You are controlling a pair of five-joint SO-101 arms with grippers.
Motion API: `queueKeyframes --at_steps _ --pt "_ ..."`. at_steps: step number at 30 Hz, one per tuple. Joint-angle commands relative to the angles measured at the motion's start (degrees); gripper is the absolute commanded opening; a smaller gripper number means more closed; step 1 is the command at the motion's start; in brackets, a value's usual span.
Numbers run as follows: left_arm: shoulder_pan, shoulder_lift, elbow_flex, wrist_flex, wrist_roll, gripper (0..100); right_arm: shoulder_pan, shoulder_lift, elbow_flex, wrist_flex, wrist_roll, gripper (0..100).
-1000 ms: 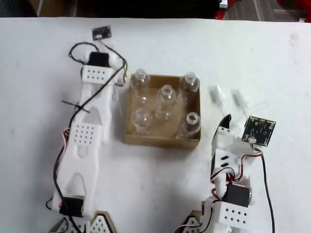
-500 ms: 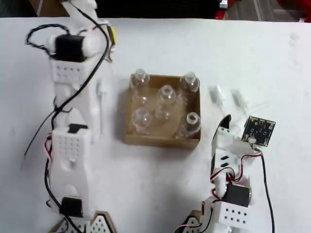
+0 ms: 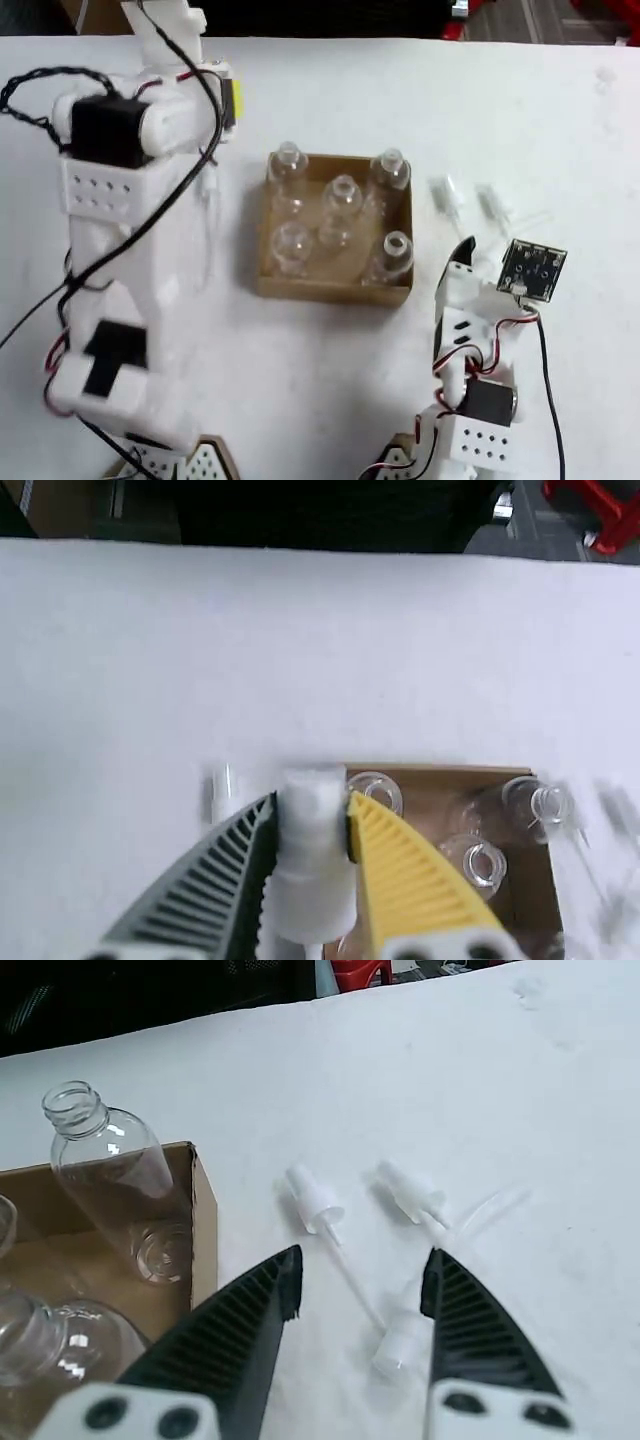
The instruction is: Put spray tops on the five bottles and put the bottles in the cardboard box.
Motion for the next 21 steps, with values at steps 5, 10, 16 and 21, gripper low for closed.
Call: queueKeyframes --at_steps 5,10,16,21 --pt "2.15 -17.1 19.6 -24.18 -0.35 2 0.57 -0.22 -0.18 -1.54 0.09 17.5" --pt "2.68 -24.75 29.45 -31.38 -0.35 2 0.57 -0.22 1.05 -3.74 0.09 17.5" --pt "2.68 -34.68 48.79 -50.64 -0.35 2 0.57 -0.22 2.9 -7.16 0.09 17.3" --pt "5.67 -37.67 64.97 -78.95 -0.44 2 0.75 -0.22 2.9 -7.16 0.09 17.3"
